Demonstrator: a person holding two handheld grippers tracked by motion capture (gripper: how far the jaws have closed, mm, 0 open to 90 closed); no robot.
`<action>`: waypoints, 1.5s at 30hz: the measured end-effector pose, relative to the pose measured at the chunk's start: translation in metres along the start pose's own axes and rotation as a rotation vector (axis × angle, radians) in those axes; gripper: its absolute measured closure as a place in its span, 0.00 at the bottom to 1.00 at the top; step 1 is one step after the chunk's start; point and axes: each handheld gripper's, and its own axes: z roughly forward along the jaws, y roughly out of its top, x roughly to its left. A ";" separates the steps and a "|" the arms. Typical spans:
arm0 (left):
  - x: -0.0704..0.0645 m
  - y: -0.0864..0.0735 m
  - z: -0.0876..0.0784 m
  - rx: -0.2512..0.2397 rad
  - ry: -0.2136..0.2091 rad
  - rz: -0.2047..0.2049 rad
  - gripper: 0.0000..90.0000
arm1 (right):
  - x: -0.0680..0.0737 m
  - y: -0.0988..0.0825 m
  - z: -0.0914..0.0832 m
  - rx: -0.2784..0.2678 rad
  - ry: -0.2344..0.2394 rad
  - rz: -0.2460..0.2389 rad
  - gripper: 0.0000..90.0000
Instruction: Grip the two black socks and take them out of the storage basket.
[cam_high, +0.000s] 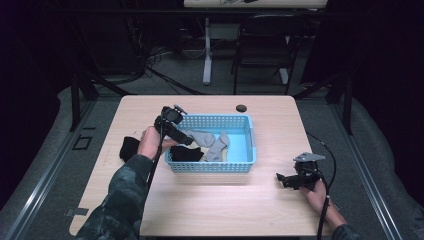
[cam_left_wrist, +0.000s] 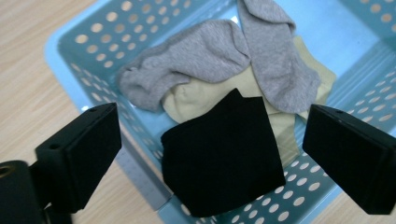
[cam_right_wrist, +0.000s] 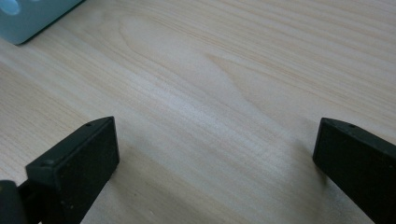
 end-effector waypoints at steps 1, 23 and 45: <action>-0.002 0.000 0.004 0.018 -0.004 0.011 0.07 | 0.000 0.000 0.000 -0.001 0.001 0.001 0.00; -0.005 -0.007 0.041 0.162 -0.001 0.021 0.43 | 0.000 0.000 0.000 -0.001 0.000 0.000 0.00; -0.012 -0.010 0.061 0.283 0.061 0.060 0.79 | 0.000 0.000 0.000 -0.002 0.006 0.000 0.00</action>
